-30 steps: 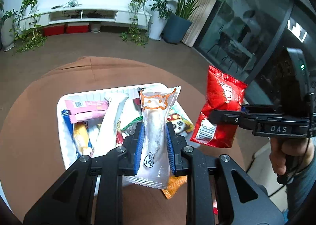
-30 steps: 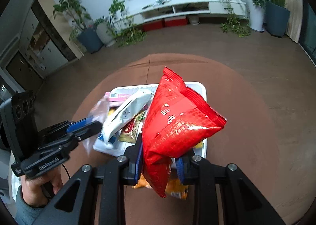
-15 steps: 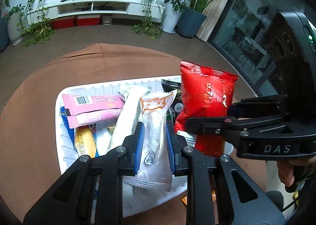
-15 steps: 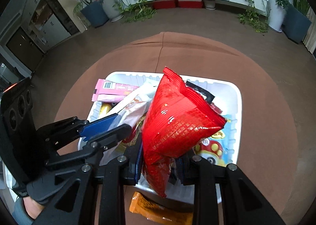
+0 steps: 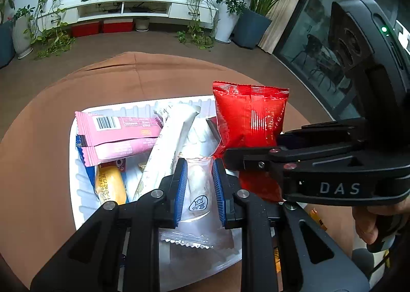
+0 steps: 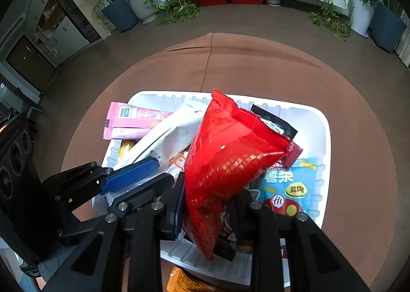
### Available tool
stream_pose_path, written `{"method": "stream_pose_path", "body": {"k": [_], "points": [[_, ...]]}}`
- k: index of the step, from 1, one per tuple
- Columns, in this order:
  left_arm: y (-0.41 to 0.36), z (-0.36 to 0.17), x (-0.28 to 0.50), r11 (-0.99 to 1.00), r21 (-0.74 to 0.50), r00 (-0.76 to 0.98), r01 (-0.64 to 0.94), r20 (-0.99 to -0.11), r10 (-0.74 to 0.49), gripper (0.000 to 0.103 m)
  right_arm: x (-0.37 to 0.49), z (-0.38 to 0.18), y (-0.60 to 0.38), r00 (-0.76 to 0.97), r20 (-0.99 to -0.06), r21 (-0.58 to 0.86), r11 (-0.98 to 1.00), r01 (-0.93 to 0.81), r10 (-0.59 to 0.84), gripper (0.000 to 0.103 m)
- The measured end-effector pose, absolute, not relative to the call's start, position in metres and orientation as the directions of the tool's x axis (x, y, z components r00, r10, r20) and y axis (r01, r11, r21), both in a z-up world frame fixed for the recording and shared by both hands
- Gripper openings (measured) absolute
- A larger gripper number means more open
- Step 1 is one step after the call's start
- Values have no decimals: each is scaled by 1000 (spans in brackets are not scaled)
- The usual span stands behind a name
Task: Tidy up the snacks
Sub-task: 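Open both grippers to drop the packets into the tray, then move the left gripper to the orange bar and grasp it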
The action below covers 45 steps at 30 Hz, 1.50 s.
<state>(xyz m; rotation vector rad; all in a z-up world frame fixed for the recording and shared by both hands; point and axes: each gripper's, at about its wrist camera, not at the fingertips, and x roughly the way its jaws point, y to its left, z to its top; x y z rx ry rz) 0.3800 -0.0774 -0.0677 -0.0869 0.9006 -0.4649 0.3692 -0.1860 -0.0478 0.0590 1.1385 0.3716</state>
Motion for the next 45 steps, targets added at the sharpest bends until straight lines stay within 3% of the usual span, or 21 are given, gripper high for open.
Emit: {"method": "stream_pose_path", "body": {"k": [12,16,18,20,28,29,33,38,43,45], "points": [[-68,-63,358,896,-294,565,332,-699,-439,21,374,-52,-191,379,-861,270,936,-224,339,33],[-65,-56,348,896,-293,581,334,-684,-441,21,374,-52,-190,383,-854,284,932,-225,352,44],[-63,-50,343,895,-295,587,335,-678,-443,27,374,-51,-188,387,-850,287,930,-228,357,49],[-60,-44,335,899,-293,603,327,-667,-437,41,372,-50,-186,393,-849,280,932,-230,352,51],[-40,-28,310,903,-307,645,301,-632,-430,62,369,-41,-190,429,-828,299,931,-208,362,65],[-37,-26,307,903,-307,650,300,-627,-429,69,368,-40,-192,436,-823,305,931,-202,365,65],[-24,-17,295,902,-321,670,287,-606,-429,77,365,-38,-199,447,-810,335,925,-178,379,67],[-12,-10,279,904,-328,676,275,-602,-424,98,351,-24,-212,489,-777,361,917,-172,397,70],[-18,-2,257,903,-273,667,332,-610,-429,103,301,-1,-250,630,-669,402,905,-140,395,92],[-28,-1,250,894,-229,644,386,-627,-438,103,276,-2,-267,656,-641,430,895,-122,397,94]]}}
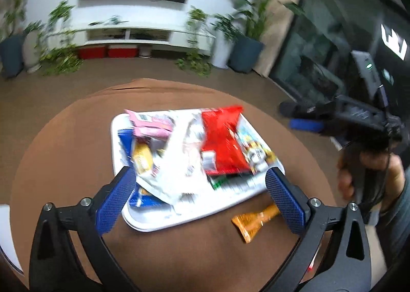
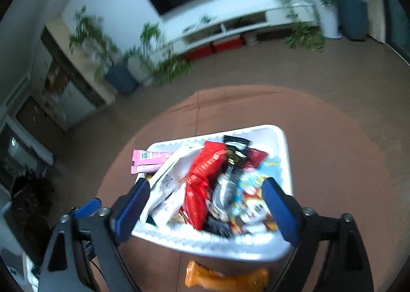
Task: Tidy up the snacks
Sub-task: 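Move the left gripper to the orange bar and grasp it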
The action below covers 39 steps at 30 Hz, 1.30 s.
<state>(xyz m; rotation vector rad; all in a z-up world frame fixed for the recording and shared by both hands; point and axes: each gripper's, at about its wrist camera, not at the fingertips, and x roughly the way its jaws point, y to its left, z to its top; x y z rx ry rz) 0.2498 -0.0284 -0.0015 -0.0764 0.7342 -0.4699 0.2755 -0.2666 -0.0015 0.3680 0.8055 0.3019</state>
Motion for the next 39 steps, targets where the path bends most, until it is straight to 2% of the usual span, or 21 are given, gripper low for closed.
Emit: {"method": "stream_pose_path", "body": {"k": [6,11,14,19,21,25,27,31,37,39], "points": [[-72,-10,220,838,-53,592,544,-683,-427,103,178,-32,-305,699,-622,471,882,-26,353,96],[-106,-19,198,753,1,514,658,-732,-447,103,108,-60,-310,690,-636,511,858,41,346,96],[-135,-28,190,690,71,467,720,-785,-406,103,84,-68,-303,692,-634,524,850,54,347,96],[-170,-44,185,599,146,437,788,-817,-376,103,71,-80,-285,674,-648,514,857,42,356,95],[-181,-50,189,577,168,428,800,-832,-351,103,70,-85,-282,664,-654,525,850,52,363,92],[-190,-58,200,542,173,395,822,-860,-324,101,64,-91,-276,655,-658,531,846,52,372,90],[-194,-62,206,524,169,376,835,-871,-317,98,63,-91,-278,657,-655,535,843,54,373,90],[-201,-71,215,491,143,322,859,-898,-301,83,61,-92,-283,662,-651,541,839,62,371,90],[-212,-89,231,492,104,270,864,-922,-279,81,63,-95,-284,657,-652,545,836,60,378,88],[-215,-94,237,505,85,254,859,-927,-277,75,62,-95,-285,654,-653,549,834,61,381,88]]}}
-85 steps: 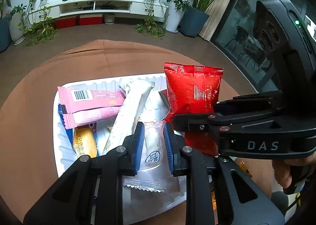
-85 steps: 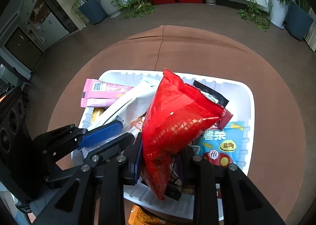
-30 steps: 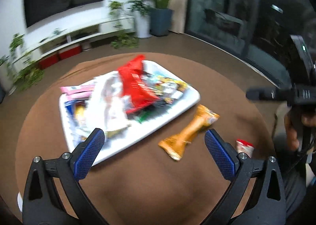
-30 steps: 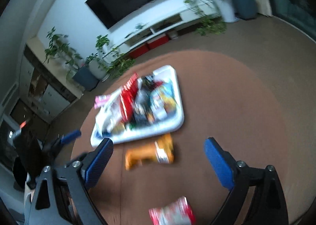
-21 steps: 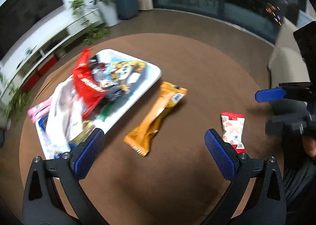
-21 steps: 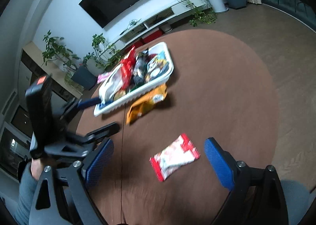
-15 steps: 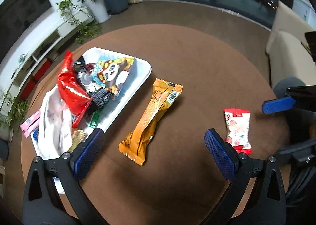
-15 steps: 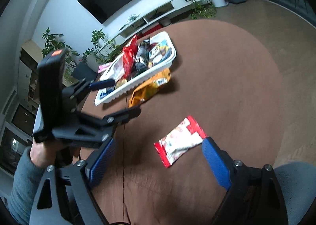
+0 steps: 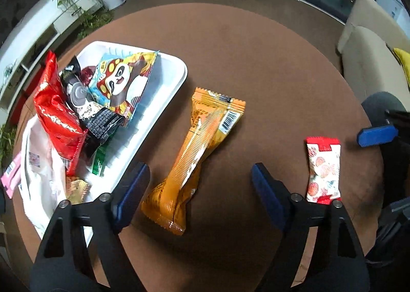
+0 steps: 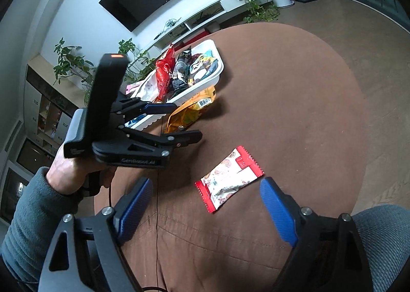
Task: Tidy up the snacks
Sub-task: 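Move the left gripper to the orange bar and grasp it, then lower the right gripper onto the small red-and-white packet and close it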
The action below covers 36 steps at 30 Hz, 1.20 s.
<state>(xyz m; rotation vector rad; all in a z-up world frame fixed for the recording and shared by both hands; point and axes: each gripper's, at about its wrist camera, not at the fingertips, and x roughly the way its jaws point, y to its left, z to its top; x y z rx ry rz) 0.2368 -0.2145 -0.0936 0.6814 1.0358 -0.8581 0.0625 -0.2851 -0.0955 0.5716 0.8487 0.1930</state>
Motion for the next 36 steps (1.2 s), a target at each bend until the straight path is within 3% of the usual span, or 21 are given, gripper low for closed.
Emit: {"method": "stream_pose_path", "body": {"k": [6,8,10,22,36], "points": [[-220,-106,259,528,28,210,849,-934,-288,53,63,-97,-286,645,-662,547,834,67,382,87],[-222,-106,266,543,17,209,840,-932,-294,35,63,-97,-285,643,-664,546,835,69,381,87],[-220,-107,275,563,11,213,827,-931,-296,25,62,-98,-285,640,-668,543,836,72,379,87],[-185,-113,282,679,-71,218,731,-918,-330,16,67,-105,-276,601,-715,501,862,83,357,85],[-75,-124,233,813,-221,300,539,-852,-430,16,97,-109,-243,541,-782,388,921,37,308,80]]}}
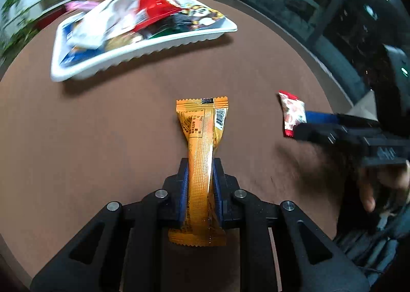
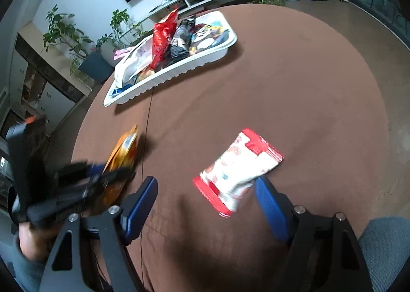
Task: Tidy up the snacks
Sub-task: 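Lower the right gripper onto the small red-and-white packet and close it, then carry the orange bar with the left gripper while the right gripper carries the small packet to the tray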
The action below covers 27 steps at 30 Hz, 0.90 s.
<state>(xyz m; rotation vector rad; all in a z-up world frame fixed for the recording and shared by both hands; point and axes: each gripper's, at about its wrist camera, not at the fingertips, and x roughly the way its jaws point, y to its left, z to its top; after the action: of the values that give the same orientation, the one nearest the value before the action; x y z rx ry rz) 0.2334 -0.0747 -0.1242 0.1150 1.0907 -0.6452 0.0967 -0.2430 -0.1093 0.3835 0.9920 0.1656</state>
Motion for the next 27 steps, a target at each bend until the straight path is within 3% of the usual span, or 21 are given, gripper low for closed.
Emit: {"method": "stream_pose_path", "body": {"k": [5,11,17,27], "points": [[-59,-135,214,841,-244,345,483,-830,-438,16,114,-109,-226,528,-808,296,955,-18,261,72],[-57,-138,201,853,-247,377,459,-816,-439,16,109,-113,-203,542,-833,88,994,-69,112,66],[-54,-133,185,858,-242,389,453,-812,-435,16,108,-111,-211,538,-839,51,996,-68,79,41],[-51,-129,179,858,-238,404,455,-804,-437,16,110,-109,-215,521,-848,61,994,-89,99,32]]}}
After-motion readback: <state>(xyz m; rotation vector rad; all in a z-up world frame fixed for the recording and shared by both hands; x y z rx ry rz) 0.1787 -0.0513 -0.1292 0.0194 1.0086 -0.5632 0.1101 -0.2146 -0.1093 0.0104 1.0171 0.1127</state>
